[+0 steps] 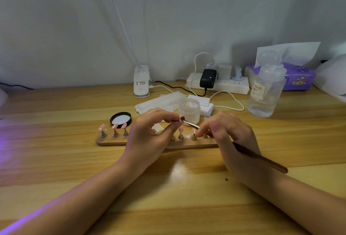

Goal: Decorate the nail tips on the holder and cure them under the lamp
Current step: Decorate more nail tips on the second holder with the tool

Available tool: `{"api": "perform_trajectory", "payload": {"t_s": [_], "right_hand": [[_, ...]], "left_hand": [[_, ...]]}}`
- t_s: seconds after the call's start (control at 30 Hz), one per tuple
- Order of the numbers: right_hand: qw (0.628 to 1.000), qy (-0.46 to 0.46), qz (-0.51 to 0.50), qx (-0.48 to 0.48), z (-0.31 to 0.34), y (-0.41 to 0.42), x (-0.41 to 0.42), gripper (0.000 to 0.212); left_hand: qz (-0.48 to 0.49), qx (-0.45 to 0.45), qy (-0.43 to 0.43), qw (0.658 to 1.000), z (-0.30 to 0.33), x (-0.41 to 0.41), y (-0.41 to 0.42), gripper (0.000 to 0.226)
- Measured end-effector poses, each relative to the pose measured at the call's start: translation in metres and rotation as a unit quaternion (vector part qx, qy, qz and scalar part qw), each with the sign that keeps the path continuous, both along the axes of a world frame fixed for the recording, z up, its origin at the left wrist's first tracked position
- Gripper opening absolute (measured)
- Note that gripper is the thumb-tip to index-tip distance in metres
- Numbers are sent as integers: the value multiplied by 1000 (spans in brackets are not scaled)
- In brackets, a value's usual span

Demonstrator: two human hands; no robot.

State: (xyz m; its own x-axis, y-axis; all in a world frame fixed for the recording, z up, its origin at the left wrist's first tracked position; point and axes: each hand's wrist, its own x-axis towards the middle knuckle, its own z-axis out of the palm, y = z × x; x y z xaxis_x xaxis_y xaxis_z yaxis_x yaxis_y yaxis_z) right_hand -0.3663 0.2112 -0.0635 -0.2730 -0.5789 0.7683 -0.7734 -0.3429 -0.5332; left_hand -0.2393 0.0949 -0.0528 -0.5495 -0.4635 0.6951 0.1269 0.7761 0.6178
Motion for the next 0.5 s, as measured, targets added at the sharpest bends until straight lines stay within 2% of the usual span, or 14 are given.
{"api": "perform_trajectory", "payload": {"t_s": [0.13, 0.3, 0.43, 0.5], "right_hand": [[999, -1, 29, -28, 0, 3, -1, 57], [998, -55, -10, 10, 3, 2, 0, 34], [1000, 5, -3, 13, 3, 1, 2, 35], [1000, 22, 12, 0, 2, 2, 2, 48]], "left_hand": [[0, 12, -2, 1000, 0, 0, 0, 12], [-1, 11, -4, 1000, 0, 1, 0, 12], [5, 5, 7, 1000, 1, 1, 1, 17], [6, 3, 11, 1000, 1, 0, 1, 17]]}}
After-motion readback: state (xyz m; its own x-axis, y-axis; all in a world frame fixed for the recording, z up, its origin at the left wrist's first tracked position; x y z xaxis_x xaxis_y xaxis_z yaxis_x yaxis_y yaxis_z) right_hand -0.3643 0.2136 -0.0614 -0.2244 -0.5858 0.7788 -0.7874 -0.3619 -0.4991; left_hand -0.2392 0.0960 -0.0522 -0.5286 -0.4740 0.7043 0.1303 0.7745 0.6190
